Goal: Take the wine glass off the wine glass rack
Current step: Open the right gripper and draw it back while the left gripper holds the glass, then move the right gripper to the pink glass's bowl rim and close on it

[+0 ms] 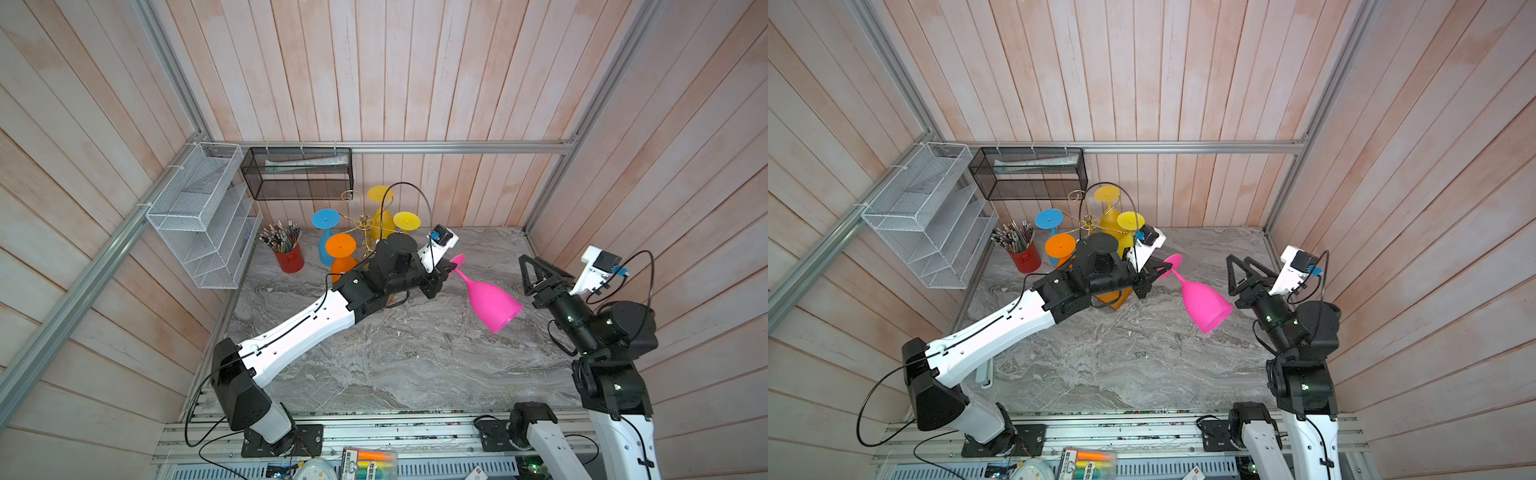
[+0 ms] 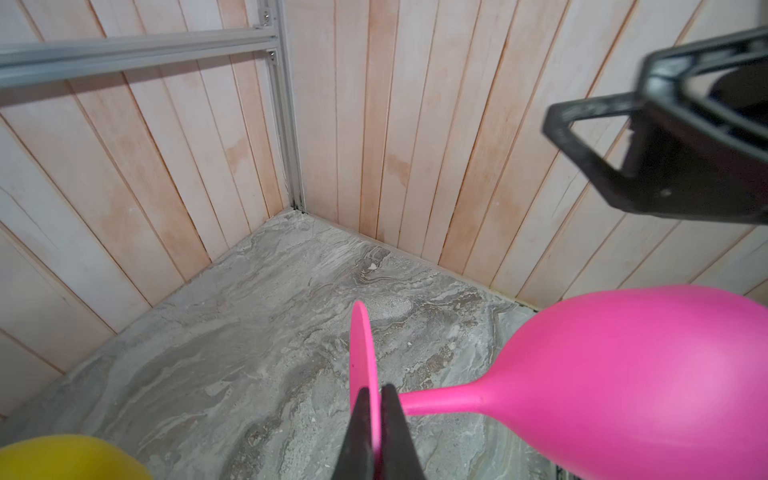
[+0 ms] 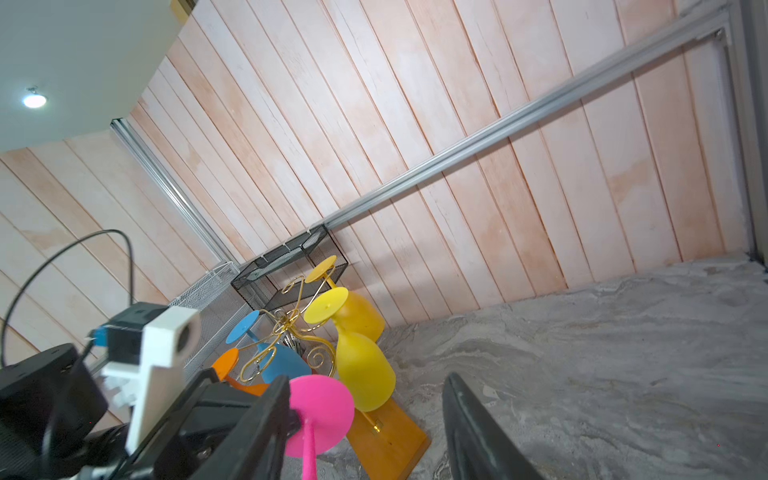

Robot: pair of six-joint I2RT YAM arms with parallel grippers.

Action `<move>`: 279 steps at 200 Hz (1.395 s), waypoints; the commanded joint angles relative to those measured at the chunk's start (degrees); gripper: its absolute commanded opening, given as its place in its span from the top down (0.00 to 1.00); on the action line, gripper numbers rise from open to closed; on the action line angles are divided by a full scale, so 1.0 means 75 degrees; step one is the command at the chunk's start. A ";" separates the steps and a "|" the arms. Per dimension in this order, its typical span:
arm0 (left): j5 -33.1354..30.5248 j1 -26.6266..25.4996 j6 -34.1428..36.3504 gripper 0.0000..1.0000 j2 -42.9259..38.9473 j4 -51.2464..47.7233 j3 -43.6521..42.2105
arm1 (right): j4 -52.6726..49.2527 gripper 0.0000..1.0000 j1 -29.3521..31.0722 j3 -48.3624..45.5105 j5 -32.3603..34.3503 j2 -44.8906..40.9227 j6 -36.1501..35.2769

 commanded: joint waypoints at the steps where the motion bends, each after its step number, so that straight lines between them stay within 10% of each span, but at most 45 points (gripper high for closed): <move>1: 0.1103 0.0163 -0.1759 1.00 -0.0117 0.0295 -0.0145 | -0.0629 0.40 -0.0036 0.0632 0.0178 -0.0016 -0.0752; 83: 0.1146 0.0201 -0.4289 1.00 -0.0774 0.0906 -0.1265 | -0.2420 0.41 -0.0036 0.2018 -0.0475 0.0446 -0.1317; 279: 0.0036 0.0823 -0.3820 1.00 -0.0763 -0.0188 -0.0208 | -0.3383 0.52 -0.0039 0.2360 -0.2769 0.1120 -0.1536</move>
